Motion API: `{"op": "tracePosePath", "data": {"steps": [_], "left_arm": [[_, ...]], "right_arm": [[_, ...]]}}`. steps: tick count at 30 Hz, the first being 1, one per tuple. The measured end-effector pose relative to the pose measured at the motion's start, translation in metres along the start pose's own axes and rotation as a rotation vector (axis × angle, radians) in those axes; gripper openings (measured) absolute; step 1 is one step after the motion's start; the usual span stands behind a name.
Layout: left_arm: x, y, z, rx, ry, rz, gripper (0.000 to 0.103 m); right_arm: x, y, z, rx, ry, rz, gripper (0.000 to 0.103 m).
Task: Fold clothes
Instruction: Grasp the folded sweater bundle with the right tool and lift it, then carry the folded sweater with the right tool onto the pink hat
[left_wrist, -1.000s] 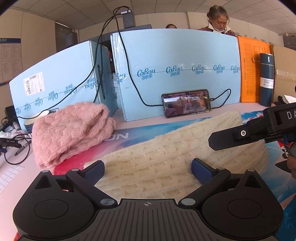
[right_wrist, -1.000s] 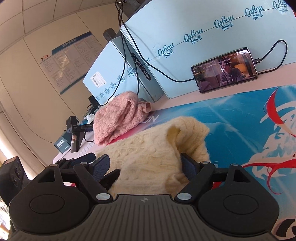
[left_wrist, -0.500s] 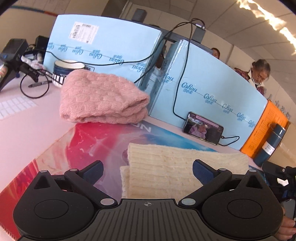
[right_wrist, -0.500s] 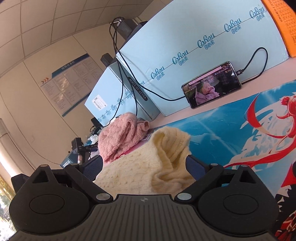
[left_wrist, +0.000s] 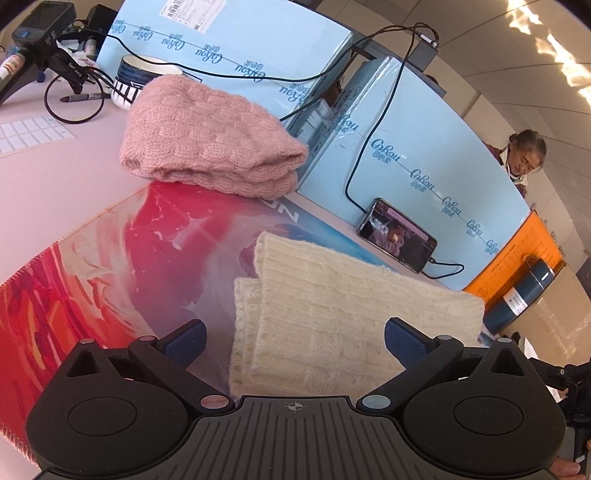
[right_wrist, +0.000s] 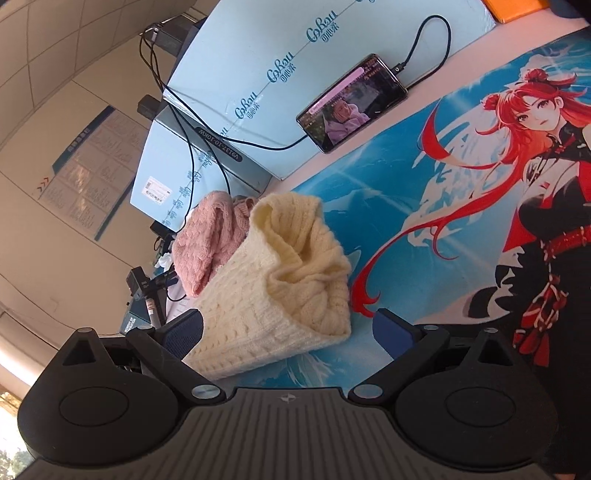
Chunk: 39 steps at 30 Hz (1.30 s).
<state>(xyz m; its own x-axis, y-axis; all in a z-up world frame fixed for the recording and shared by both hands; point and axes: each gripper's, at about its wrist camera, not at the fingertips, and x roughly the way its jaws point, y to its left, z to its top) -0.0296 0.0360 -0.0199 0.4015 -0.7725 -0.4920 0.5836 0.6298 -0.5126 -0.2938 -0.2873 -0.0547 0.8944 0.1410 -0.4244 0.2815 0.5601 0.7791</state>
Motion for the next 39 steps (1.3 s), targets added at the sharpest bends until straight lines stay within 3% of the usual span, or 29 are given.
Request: {"op": "tracePosePath", "data": {"steps": [7,12,20,26,28,30,36,39], "left_arm": [[0.007,-0.008,-0.001,0.051,0.008,0.015,0.103],[0.013,-0.018,-0.005,0.124,0.015,0.026,0.103],[0.017,-0.023,-0.010,0.161,0.025,-0.037,0.103],[0.018,-0.023,-0.011,0.178,0.029,-0.053,0.103],[0.018,-0.023,-0.011,0.182,0.030,-0.055,0.103],[0.018,-0.023,-0.011,0.181,0.030,-0.059,0.103],[0.017,-0.018,-0.008,0.139,0.022,-0.078,0.103],[0.015,-0.011,-0.004,0.077,0.008,-0.100,0.103]], "right_arm": [[0.014,-0.011,0.001,0.162,0.134,0.058,0.099],[0.030,-0.001,0.004,0.160,0.131,0.024,0.099],[0.072,0.026,0.006,0.063,0.149,-0.018,0.103],[0.093,0.036,0.007,0.075,0.081,-0.067,0.100],[0.098,0.041,0.006,0.070,0.045,-0.107,0.095],[0.102,0.043,0.005,0.072,0.017,-0.137,0.066],[0.106,0.032,0.002,0.144,0.000,-0.084,0.045],[0.106,0.028,0.000,0.166,-0.008,-0.032,0.041]]}}
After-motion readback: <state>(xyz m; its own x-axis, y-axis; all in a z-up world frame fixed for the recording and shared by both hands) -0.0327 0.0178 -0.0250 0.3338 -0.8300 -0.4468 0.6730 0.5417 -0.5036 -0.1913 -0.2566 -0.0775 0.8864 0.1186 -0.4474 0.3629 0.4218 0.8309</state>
